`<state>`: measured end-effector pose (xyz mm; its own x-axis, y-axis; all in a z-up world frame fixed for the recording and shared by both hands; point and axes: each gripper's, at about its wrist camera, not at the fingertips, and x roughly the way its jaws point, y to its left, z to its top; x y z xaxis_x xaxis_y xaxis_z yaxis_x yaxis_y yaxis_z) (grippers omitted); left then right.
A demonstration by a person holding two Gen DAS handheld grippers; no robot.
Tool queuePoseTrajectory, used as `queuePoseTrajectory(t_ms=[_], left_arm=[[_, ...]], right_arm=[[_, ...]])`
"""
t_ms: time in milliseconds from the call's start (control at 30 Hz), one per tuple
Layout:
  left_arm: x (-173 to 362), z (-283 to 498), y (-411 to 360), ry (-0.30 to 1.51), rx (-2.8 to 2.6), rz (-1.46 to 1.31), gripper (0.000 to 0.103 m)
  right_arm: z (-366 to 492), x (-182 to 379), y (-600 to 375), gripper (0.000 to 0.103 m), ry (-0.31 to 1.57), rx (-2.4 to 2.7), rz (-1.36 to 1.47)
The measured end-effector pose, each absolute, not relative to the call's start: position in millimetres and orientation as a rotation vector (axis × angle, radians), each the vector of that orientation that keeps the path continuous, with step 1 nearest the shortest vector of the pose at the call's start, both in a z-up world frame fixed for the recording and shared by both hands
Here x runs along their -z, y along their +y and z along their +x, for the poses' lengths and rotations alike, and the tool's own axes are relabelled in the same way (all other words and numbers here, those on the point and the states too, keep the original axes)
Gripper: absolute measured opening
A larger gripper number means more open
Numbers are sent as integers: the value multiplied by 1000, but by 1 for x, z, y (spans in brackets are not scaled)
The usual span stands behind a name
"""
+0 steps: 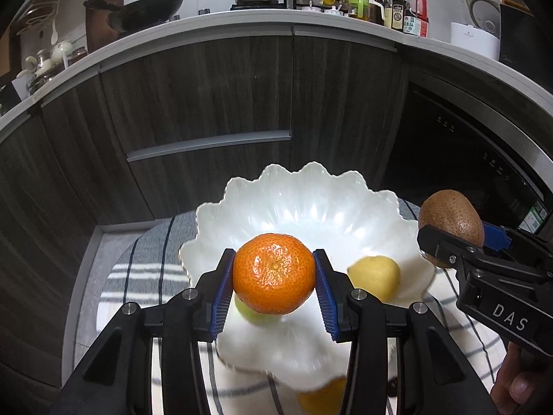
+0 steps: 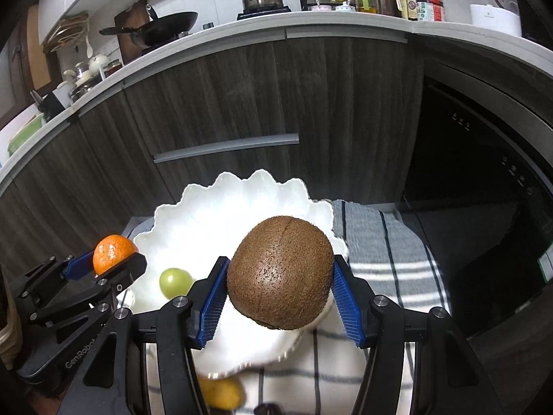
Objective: Organize fruits
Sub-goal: 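Carry the tangerine and kiwi over the white bowl with both tools, then open both tools to release the tangerine and kiwi into the bowl, then pull both tools back from the bowl toward the fruits on the cloth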
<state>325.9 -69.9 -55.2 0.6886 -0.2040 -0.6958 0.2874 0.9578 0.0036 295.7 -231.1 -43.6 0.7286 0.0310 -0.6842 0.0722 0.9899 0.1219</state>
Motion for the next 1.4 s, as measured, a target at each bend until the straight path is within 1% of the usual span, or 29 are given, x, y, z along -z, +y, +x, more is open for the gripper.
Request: queuePoseTrajectory(t_ms=[400,833,900,967,1033,1100,1167,1233,1333,1400], left_arm=[[81,380,-68,799,252,114,43],[105,399,-68,885,245,107,45],[106,400,-69,886,234,111,50],[104,399,-68,873,220,117,69],[101,397,-67,862,211,121,70],[100,394,-66,865,202,122,70],[96,390,-63,864,200,111,70],[91,384,-61,861,193,104,72],[80,370,-58,844,185,93,78],[72,359,-56,834,182,91,79]], right_arm=[[353,69,-227,59,804,11,130],[377,87,-222,59,879,-2,110],[381,89,-222,59,893,-3,109],[383,90,-223,59,900,2,112],[382,87,-223,61,879,15,99],[379,81,-221,70,855,30,71],[376,76,-220,73,842,46,59],[372,71,-221,76,834,64,53],[362,61,-221,76,822,76,55],[353,54,-221,76,814,80,58]])
